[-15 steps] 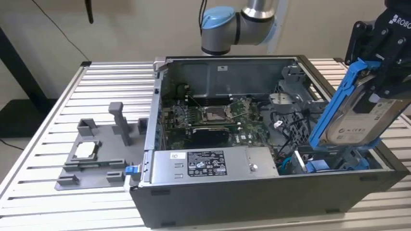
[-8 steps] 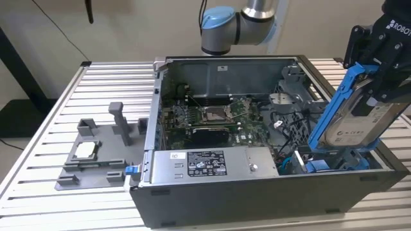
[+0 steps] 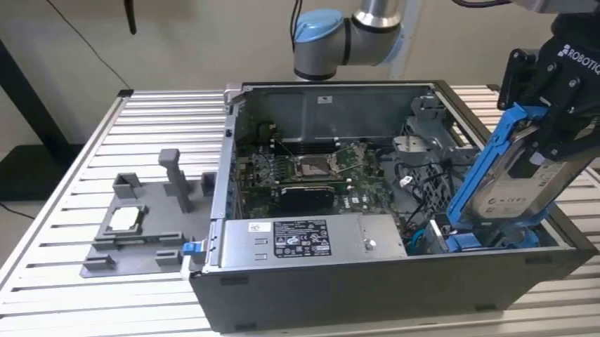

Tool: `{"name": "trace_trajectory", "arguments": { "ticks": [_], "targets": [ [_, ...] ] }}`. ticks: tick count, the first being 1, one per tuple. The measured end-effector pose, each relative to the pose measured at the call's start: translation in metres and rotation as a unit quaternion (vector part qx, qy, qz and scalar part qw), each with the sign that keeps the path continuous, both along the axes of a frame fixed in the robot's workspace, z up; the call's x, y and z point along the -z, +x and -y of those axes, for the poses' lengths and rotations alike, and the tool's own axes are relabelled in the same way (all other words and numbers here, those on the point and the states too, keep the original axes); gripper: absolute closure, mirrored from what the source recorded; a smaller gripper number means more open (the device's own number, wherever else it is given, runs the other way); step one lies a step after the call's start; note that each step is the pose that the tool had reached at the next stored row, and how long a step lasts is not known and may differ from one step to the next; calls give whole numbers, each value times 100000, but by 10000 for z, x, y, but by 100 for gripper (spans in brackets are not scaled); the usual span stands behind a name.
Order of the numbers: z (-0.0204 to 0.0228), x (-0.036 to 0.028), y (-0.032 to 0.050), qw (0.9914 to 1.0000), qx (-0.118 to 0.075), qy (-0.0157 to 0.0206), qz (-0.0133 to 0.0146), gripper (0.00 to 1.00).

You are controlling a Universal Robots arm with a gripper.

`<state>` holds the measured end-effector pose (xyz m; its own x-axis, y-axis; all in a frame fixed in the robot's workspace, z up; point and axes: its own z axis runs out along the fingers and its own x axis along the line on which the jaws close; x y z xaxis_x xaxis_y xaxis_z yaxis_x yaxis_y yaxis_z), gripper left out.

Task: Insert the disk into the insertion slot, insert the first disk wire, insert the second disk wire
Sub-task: 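Insert the disk into the insertion slot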

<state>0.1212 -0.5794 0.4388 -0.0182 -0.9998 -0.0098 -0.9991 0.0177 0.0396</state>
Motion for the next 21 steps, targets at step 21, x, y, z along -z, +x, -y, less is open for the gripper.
{"name": "trace_trajectory", "arguments": {
  "ticks": [21],
  "targets": [
    [0,213,2,99986,-49,1702,0,68]
  ]
}}
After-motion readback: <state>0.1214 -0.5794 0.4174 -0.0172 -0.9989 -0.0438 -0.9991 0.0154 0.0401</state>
